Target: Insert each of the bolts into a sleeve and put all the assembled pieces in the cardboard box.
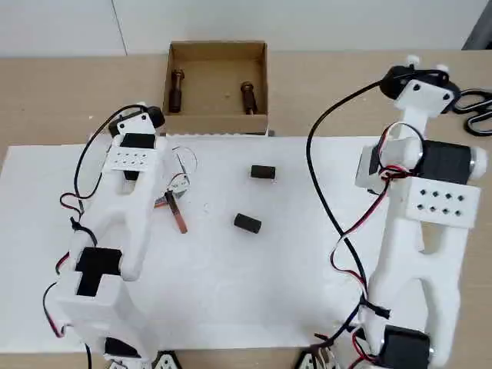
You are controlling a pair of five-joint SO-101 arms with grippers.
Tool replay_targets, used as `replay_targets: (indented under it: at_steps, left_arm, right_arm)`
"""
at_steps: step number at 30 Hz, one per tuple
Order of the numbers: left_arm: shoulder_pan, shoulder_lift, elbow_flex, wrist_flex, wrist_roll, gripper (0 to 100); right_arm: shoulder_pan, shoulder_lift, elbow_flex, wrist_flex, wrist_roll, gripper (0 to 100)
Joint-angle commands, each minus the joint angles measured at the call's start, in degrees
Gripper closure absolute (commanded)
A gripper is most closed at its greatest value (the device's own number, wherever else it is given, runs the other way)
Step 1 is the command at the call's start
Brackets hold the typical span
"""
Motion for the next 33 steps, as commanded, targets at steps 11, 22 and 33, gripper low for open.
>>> replay_targets:
  at_steps: [11,22,33]
  left_arm:
    - [3.69,6.51,1.1,0.44,0.0,91]
    - [4.66,6.77,-5.58,0.7,0.0,91]
    - [1.67,6.86,-5.41,1.85,-0.18,100]
  right_arm:
    - [0.22,-2.24,-0.18,0.31,0.26,99.5]
    - [0.22,-2.24,-0.18,0.31,0.26,99.5]
    - [0.22,-2.24,-0.18,0.31,0.35,99.5]
